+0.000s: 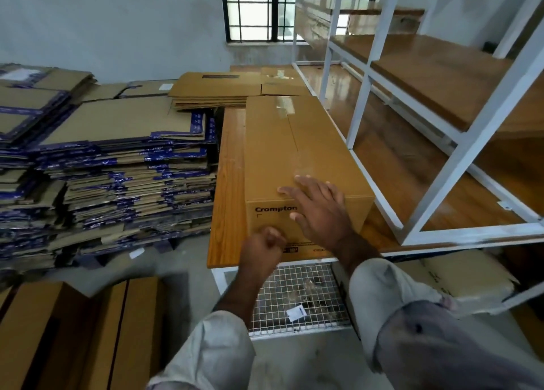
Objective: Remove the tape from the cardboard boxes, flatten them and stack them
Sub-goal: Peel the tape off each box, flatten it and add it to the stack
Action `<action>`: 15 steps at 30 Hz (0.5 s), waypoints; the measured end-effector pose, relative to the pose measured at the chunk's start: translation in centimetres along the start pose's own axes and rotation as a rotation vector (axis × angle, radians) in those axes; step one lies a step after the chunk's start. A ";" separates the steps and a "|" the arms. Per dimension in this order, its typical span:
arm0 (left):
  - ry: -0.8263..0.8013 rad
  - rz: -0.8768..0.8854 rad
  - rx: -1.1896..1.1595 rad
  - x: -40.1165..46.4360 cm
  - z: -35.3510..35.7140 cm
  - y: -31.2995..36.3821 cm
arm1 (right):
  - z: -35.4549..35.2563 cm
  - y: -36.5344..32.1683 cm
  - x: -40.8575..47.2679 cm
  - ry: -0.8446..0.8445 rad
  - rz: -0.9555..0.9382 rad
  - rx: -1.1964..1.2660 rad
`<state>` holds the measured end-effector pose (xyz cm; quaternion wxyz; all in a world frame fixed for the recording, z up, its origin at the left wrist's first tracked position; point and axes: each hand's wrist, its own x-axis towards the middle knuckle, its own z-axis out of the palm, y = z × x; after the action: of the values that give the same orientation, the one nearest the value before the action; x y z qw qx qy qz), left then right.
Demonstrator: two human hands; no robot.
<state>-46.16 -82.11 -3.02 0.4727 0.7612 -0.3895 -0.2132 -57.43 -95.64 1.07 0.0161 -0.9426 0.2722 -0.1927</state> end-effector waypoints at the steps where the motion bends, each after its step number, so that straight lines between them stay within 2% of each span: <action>1: 0.124 0.120 -0.001 0.3 -0.7 1.0 | -0.1 0.1 0.2 -0.009 0.002 0.003; 3: 0.323 0.300 0.017 1.2 -2.2 3.8 | 0.0 0.1 0.3 -0.014 0.007 -0.003; 5: 0.350 0.420 0.112 2.9 -3.4 6.6 | 0.2 0.2 0.3 -0.022 0.012 -0.012; 11: -0.070 0.409 0.364 8.6 -3.8 8.1 | -0.7 -0.1 0.2 -0.038 -0.005 0.035; 14: -0.085 0.362 0.470 10.0 -3.4 7.5 | -1.5 0.8 0.6 -0.085 0.020 0.235; 15: -0.074 0.354 0.488 10.3 -3.2 7.3 | -1.8 1.4 0.9 -0.040 0.042 0.345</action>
<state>-40.53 -90.34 5.38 0.2910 0.7643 -0.5729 -0.0550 -58.08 -97.17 2.90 0.1872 -0.9236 0.2542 -0.2176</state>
